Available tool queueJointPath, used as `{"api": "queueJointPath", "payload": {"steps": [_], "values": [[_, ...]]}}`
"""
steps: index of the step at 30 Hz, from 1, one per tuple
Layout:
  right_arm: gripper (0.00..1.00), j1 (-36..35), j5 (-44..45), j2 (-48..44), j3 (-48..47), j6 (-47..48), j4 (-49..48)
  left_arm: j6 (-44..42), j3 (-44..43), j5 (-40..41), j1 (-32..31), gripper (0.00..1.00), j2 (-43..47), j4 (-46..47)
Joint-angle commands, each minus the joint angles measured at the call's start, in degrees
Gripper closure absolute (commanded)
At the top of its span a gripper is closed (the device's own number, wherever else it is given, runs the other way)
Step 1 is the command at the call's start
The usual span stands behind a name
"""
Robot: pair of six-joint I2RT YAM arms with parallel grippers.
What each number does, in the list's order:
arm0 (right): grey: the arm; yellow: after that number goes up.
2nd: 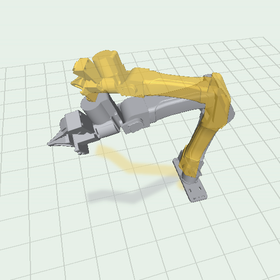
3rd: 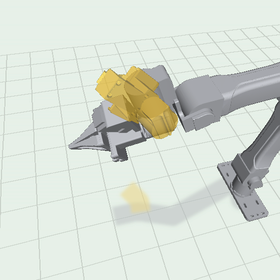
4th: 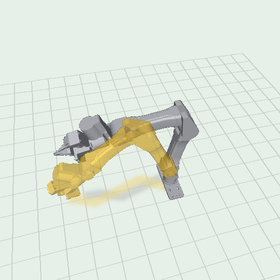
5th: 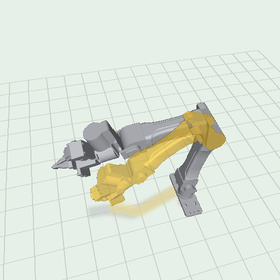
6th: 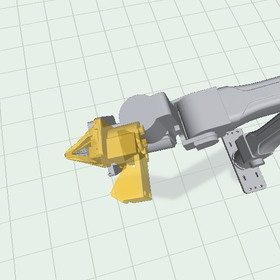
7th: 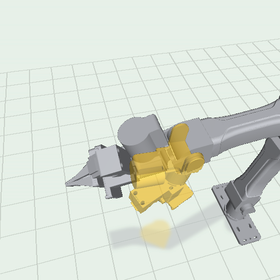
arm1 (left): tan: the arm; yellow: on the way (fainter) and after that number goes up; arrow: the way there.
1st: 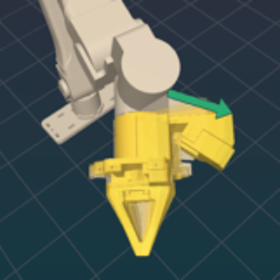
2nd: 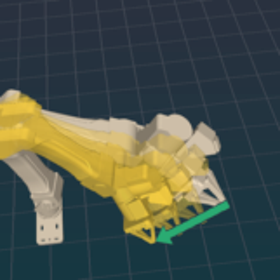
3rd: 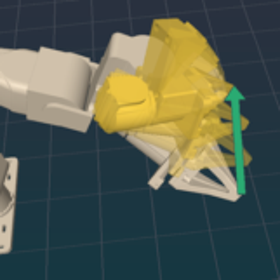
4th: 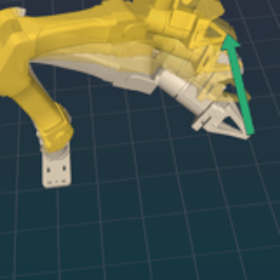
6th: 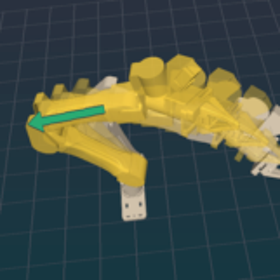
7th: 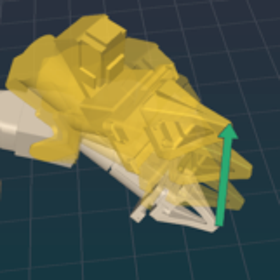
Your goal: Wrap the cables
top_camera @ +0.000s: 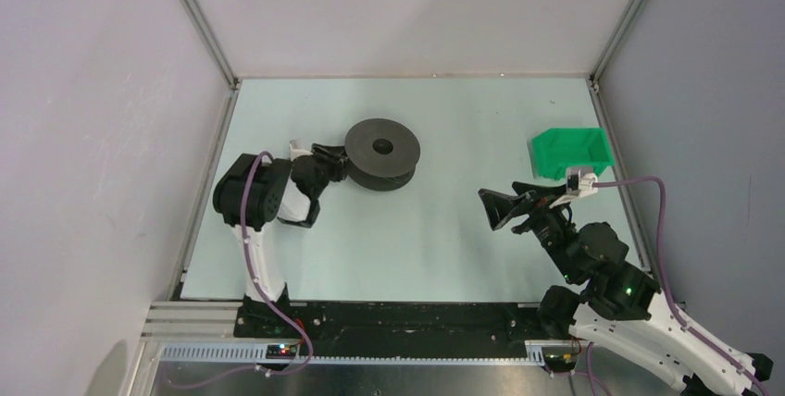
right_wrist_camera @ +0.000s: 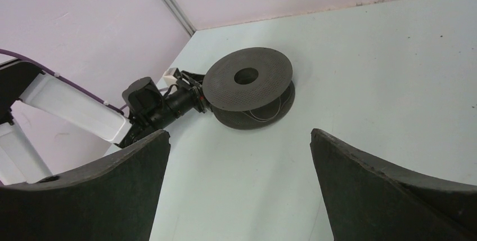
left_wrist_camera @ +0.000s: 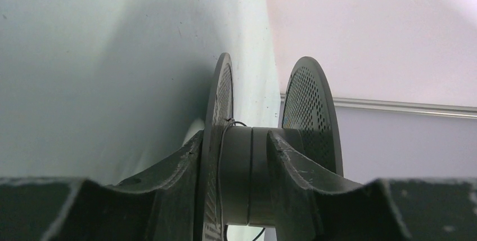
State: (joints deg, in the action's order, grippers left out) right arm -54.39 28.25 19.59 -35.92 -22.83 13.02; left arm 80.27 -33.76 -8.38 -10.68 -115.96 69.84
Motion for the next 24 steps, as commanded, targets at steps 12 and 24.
{"api": "queueJointPath", "payload": {"steps": [12,24], "values": [[0.01,0.34,-0.44,-1.02,0.59,0.00,-1.16,-5.11,3.29,5.92,0.84,0.53,10.15,-5.34],[0.01,0.73,-0.70,0.75,0.59,0.73,-3.16,-4.52,4.69,7.51,2.32,0.55,13.63,-11.84]]}}
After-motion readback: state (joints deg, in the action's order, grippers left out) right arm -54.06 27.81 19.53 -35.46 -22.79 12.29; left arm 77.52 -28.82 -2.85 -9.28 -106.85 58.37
